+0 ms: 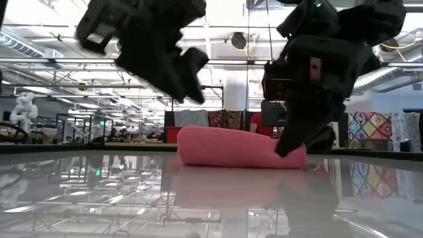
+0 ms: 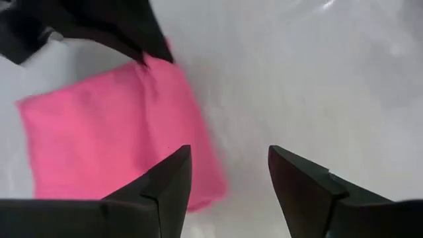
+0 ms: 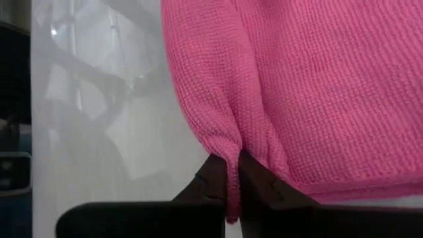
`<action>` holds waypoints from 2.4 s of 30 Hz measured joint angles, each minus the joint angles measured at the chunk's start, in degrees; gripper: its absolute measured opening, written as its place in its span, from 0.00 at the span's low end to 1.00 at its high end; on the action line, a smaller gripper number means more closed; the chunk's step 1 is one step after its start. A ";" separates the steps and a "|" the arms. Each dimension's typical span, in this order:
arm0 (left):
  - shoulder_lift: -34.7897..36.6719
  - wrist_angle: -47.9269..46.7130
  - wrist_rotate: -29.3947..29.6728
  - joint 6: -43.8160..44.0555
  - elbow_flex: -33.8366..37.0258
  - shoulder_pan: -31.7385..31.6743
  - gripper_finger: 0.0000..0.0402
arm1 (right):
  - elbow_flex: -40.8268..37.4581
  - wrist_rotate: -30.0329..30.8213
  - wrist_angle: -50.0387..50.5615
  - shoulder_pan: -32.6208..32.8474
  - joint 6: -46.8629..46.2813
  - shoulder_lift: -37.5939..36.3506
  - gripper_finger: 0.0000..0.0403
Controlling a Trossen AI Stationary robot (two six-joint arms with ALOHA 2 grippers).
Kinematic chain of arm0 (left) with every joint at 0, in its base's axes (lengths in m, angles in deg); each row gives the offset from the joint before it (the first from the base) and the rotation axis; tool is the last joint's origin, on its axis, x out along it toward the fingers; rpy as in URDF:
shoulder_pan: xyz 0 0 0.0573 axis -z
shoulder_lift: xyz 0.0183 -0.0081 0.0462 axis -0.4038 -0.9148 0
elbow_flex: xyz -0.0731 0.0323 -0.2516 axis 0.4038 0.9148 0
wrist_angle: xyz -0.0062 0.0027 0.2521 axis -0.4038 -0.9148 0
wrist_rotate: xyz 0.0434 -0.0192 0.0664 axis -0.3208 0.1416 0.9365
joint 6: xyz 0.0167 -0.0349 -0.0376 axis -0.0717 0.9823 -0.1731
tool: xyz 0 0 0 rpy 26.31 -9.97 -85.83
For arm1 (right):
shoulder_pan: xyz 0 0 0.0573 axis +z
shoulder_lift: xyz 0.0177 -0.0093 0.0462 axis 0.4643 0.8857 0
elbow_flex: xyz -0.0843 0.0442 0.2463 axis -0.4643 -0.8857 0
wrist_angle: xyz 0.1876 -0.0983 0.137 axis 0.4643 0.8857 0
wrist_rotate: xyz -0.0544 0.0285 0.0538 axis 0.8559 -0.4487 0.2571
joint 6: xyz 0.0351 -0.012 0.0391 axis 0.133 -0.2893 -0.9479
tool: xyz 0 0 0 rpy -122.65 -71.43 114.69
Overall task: Roll towel
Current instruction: Fold the pink towel
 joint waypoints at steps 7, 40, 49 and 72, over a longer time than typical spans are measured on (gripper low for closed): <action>-4.25 0.84 6.15 0.02 0.06 2.24 0.51 | 0.02 -2.63 -3.86 -1.97 -1.61 -0.05 0.01; -9.29 12.74 -0.86 0.08 6.46 -3.16 0.05 | 0.11 -5.75 -5.31 1.42 3.74 -0.20 0.23; -9.57 14.44 -18.36 7.04 5.74 -6.79 0.04 | 0.15 3.33 2.50 9.80 12.75 -4.08 0.52; -21.68 15.46 -45.46 21.46 -4.87 -11.73 0.04 | 0.40 35.19 -1.32 25.22 27.84 -2.51 0.53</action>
